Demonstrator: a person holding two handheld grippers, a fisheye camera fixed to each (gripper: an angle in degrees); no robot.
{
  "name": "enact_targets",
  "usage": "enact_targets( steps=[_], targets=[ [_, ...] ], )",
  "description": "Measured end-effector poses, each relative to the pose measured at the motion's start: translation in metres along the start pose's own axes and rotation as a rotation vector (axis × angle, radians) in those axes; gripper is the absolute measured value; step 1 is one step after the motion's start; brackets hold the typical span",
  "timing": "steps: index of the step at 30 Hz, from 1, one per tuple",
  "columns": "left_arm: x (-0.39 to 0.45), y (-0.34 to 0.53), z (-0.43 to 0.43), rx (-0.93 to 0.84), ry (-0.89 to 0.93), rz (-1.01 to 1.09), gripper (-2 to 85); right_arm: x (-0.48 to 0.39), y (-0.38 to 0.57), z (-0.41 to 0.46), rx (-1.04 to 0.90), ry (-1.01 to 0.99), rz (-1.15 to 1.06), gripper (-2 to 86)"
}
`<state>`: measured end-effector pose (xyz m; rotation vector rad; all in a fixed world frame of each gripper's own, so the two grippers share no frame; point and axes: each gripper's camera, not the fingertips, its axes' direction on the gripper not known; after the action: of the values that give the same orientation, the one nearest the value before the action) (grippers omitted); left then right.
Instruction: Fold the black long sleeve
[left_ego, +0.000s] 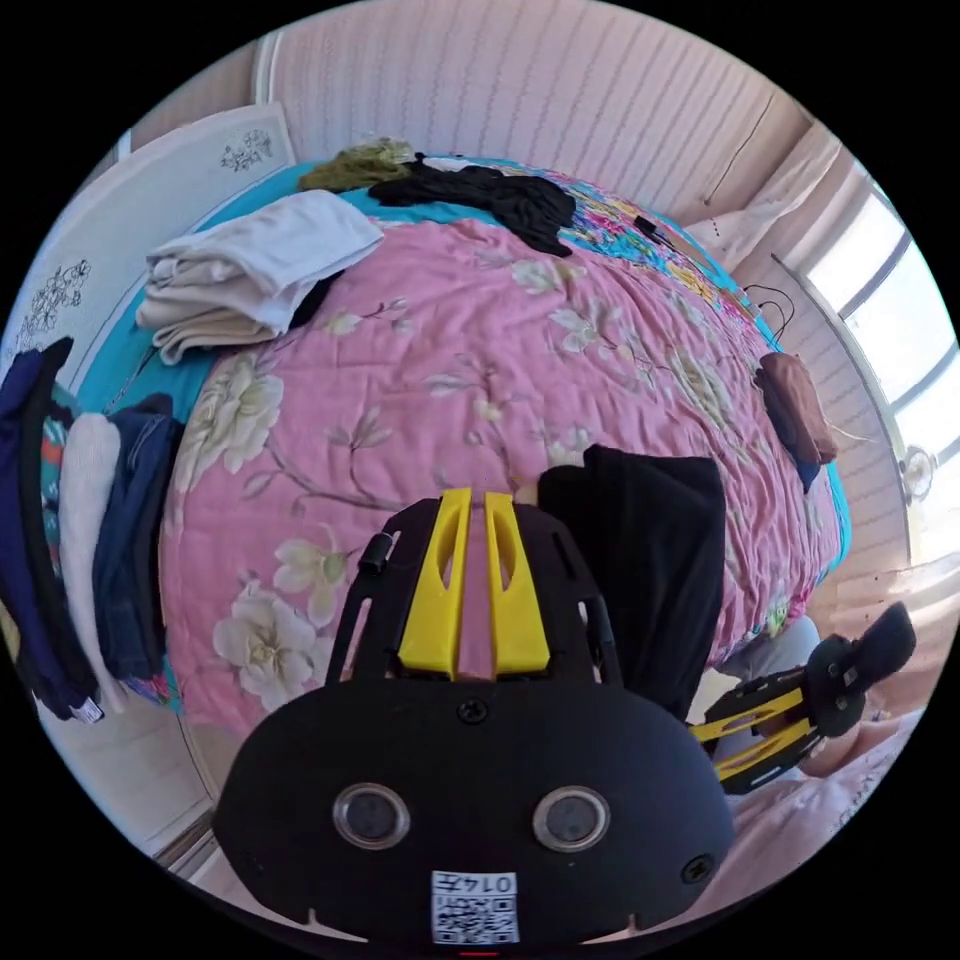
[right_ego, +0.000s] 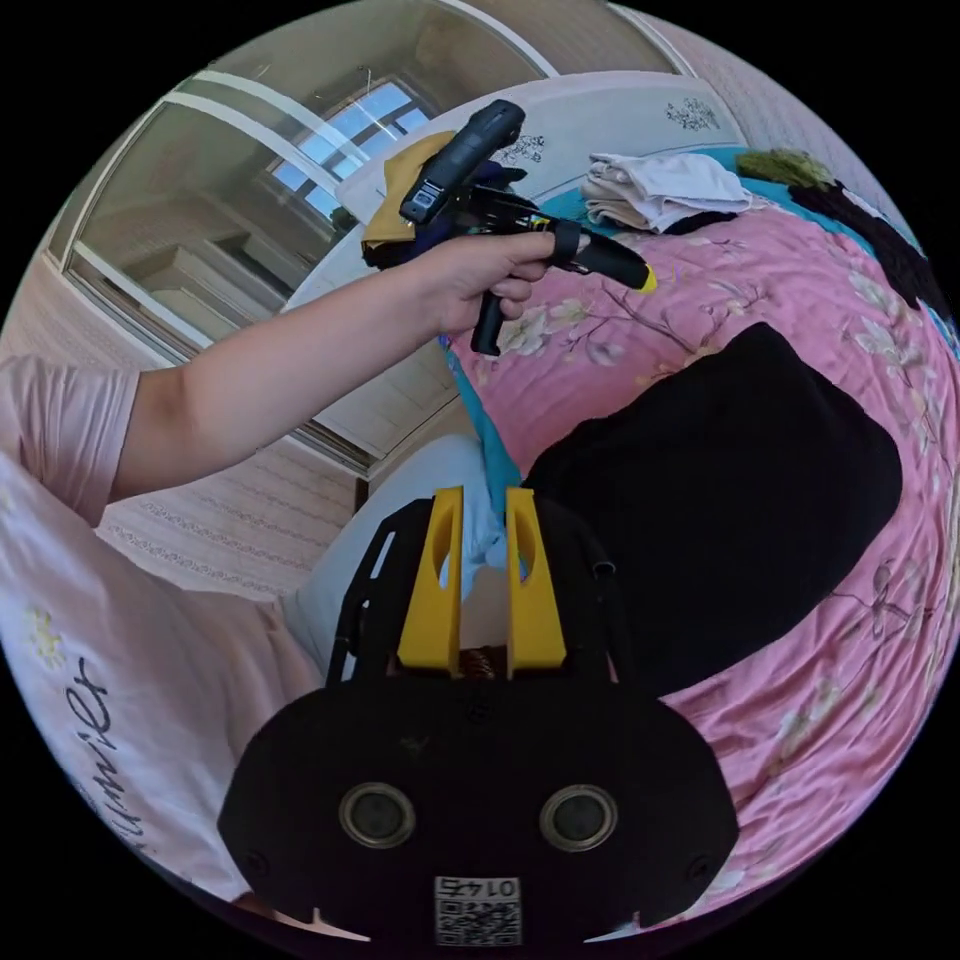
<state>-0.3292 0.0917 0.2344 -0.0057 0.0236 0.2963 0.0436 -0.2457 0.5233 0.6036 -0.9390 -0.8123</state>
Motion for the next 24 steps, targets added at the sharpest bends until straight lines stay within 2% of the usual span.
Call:
enact_targets(
  steps=[4,9,13,16,18,20,24],
  targets=[
    [-0.008,0.058,-0.006,-0.021,0.047,0.007,3.5,0.011,0.001,-0.009,0.008,-0.018,-0.017,8.0],
    [0.016,0.122,0.000,-0.053,0.153,0.047,6.9,0.067,-0.036,-0.031,0.027,0.219,0.022,7.4],
    [0.023,0.136,0.012,-0.044,0.196,0.037,9.2,0.105,-0.094,-0.007,-0.029,0.318,0.036,7.4],
    [0.020,0.134,0.028,-0.118,0.211,0.054,7.1,0.131,-0.142,0.038,-0.103,0.370,0.046,7.4],
    [0.014,0.135,0.032,-0.134,0.274,0.072,0.8,0.154,-0.173,0.083,-0.226,0.387,0.083,7.2],
    [0.009,0.137,0.030,-0.135,0.271,0.080,-0.3,0.168,-0.187,0.110,-0.265,0.405,0.096,5.0],
    [-0.010,0.143,0.012,-0.112,0.302,0.060,-0.9,0.162,-0.212,0.131,-0.203,0.398,0.032,0.3]
  ],
)
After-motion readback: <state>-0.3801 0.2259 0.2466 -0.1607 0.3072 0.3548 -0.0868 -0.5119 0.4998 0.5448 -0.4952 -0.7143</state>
